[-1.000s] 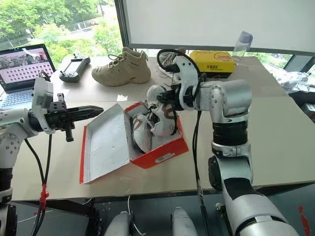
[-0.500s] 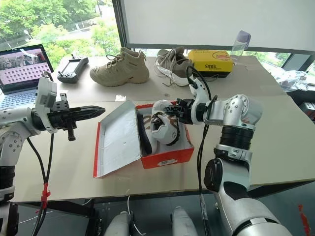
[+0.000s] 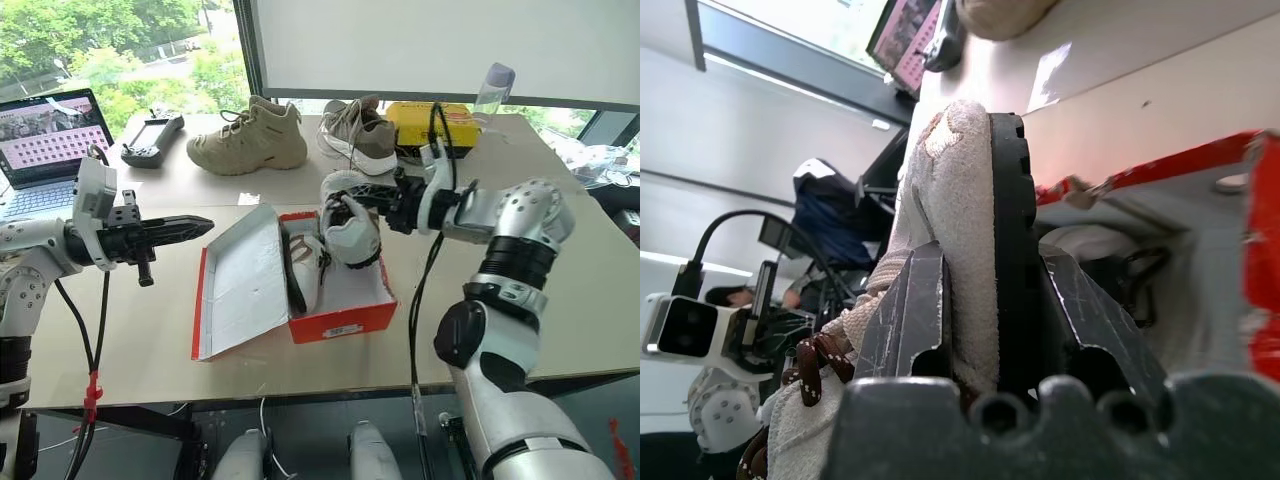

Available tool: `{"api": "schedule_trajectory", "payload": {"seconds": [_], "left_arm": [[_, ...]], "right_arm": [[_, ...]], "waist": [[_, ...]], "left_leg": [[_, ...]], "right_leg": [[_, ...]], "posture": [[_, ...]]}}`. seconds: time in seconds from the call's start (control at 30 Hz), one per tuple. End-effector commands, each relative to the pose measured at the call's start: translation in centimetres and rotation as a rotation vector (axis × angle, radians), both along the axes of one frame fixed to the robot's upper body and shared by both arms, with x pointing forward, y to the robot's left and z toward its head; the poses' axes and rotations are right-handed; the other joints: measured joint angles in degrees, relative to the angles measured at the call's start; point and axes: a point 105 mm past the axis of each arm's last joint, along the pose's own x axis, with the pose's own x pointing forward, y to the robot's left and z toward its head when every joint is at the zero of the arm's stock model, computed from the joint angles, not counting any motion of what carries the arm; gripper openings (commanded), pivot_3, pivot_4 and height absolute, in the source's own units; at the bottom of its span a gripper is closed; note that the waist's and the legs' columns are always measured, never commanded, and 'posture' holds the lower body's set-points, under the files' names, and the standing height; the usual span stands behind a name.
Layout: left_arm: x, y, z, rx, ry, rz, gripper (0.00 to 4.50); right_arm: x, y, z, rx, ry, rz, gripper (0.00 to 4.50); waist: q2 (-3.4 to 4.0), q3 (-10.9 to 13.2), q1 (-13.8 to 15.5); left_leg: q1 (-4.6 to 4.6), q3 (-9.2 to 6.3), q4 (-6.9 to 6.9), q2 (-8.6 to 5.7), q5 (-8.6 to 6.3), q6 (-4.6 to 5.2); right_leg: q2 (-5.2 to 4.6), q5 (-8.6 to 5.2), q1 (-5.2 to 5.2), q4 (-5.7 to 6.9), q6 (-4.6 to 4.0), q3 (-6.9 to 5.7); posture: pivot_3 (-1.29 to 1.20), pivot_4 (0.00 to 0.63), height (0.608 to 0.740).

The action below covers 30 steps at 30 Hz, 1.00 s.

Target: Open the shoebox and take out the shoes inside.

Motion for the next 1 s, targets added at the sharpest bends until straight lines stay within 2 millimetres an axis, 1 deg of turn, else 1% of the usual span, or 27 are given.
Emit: {"api": "schedule_trajectory", "payload": {"seconds": [0.03,0.13,0.17,0.23,0.27,0.33,0.43,0.5,0.53,0.57,0.67,0.7,0.8,0.83,0.87,1.0], "left_arm": [[-0.2,0.0,0.8,0.010,-0.046,-0.004,0.00],[-0.3,-0.1,0.8,0.010,-0.047,-0.005,0.00],[-0.3,0.0,0.8,0.010,-0.046,-0.005,0.00],[-0.3,0.0,0.8,0.011,-0.045,-0.003,0.00],[-0.3,-0.1,0.8,0.014,-0.045,-0.004,0.00],[-0.3,-0.1,0.7,0.020,-0.044,-0.005,0.00],[-0.3,-0.1,0.7,0.022,-0.046,-0.005,0.00],[-0.3,-0.2,0.7,0.023,-0.048,-0.007,0.00],[-0.3,-0.2,0.8,0.022,-0.050,-0.006,0.00],[-0.3,-0.2,0.8,0.023,-0.051,-0.005,0.00],[-0.4,-0.1,0.9,0.024,-0.052,-0.003,0.00],[-0.4,-0.1,0.9,0.024,-0.053,-0.002,0.00],[-0.5,-0.1,0.9,0.022,-0.053,-0.001,0.00],[-0.5,-0.1,0.9,0.021,-0.053,-0.001,0.00],[-0.5,-0.2,0.9,0.021,-0.053,-0.001,0.00],[-0.5,-0.2,0.8,0.019,-0.048,-0.004,0.00]], "right_arm": [[1.5,-4.4,0.7,-0.025,-0.058,-0.174,1.12],[2.4,-6.7,0.0,-0.047,-0.067,-0.263,1.12],[3.1,-8.3,-0.6,-0.067,-0.069,-0.340,1.12],[4.1,-10.7,-1.6,-0.092,-0.073,-0.470,1.12],[4.5,-11.8,-2.4,-0.119,-0.074,-0.530,1.12],[5.1,-12.3,-3.8,-0.135,-0.058,-0.578,1.12],[5.6,-12.1,-5.9,-0.165,-0.037,-0.604,1.12],[5.6,-12.1,-8.0,-0.244,-0.007,-0.622,1.12],[5.6,-12.2,-9.4,-0.322,0.010,-0.628,1.12],[5.4,-12.4,-10.4,-0.382,0.021,-0.629,1.39],[5.1,-13.0,-12.2,-0.541,0.024,-0.624,2.24],[4.9,-13.4,-12.8,-0.639,0.017,-0.612,2.54],[4.6,-14.4,-13.6,-0.863,-0.017,-0.575,3.63],[4.5,-14.6,-13.6,-0.902,-0.025,-0.569,3.86],[4.5,-14.7,-13.6,-0.922,-0.034,-0.568,4.25],[5.0,-15.7,-11.5,-0.992,-0.113,-0.587,4.25]], "waist": [[0.00,0.01,-0.10],[-0.01,0.01,-0.18],[0.02,0.03,-0.23],[0.02,0.05,-0.76],[0.04,0.08,-0.92],[0.04,0.11,-1.30],[0.06,0.15,-2.13],[0.06,0.16,-2.68],[0.06,0.16,-2.98],[0.07,0.16,-3.21],[0.06,0.16,-3.43],[0.06,0.16,-3.41],[0.06,0.16,-3.64],[0.05,0.15,-3.73],[0.03,0.14,-3.73],[0.03,0.14,-3.57]], "left_leg": [[0.00,0.00,0.00,0.00,0.00,0.00],[0.01,0.01,0.01,0.00,0.00,0.00],[0.01,0.01,0.01,0.00,0.00,0.00],[0.02,0.02,-0.01,0.00,0.00,0.00],[0.02,0.02,-0.01,0.00,0.00,0.00],[0.02,0.02,-0.02,-0.01,0.00,0.00],[0.02,0.02,-0.04,-0.01,0.00,0.00],[0.02,0.02,-0.04,-0.01,0.00,0.00],[0.02,0.01,-0.05,-0.01,0.00,0.00],[0.02,0.01,-0.04,-0.01,0.00,0.00],[0.06,0.01,0.02,-0.02,0.00,0.00],[0.10,0.00,0.04,-0.02,0.00,0.00],[0.17,0.00,0.08,-0.02,0.00,0.00],[0.21,0.01,0.06,-0.02,0.00,0.00],[0.25,0.00,0.05,-0.02,0.00,0.00],[0.32,0.00,0.04,-0.02,0.00,0.00]], "right_leg": [[0.00,0.00,0.01,-0.01,0.00,0.01],[0.00,0.00,0.02,-0.03,0.01,0.02],[0.00,0.00,0.01,-0.03,0.01,0.03],[0.00,0.00,0.01,-0.03,0.01,0.05],[0.00,0.00,0.02,-0.04,0.01,0.05],[0.00,0.00,0.02,-0.06,0.02,0.05],[0.00,0.01,0.02,-0.07,0.02,0.06],[0.00,0.01,0.02,-0.06,0.03,0.07],[0.00,0.02,0.03,-0.05,0.03,0.06],[0.00,0.02,0.03,-0.05,0.04,0.07],[0.00,0.04,0.12,-0.05,0.08,0.08],[0.00,0.05,0.16,-0.05,0.09,0.07],[0.00,0.05,0.24,-0.05,0.09,0.08],[0.00,0.05,0.26,-0.04,0.09,0.10],[0.00,0.05,0.28,-0.04,0.09,0.08],[0.00,0.04,0.38,-0.06,0.09,0.08]], "posture": [[0.00,0.150,0.712],[0.00,0.150,0.712],[0.00,0.150,0.712],[0.00,0.150,0.712],[0.00,0.150,0.712],[0.00,0.150,0.712],[0.00,0.150,0.712],[0.00,0.150,0.712],[0.00,0.150,0.712],[0.00,0.150,0.712],[0.00,0.150,0.712],[0.00,0.150,0.712],[0.00,0.150,0.712],[0.00,0.150,0.712],[0.00,0.150,0.712],[0.00,0.150,0.712]]}}
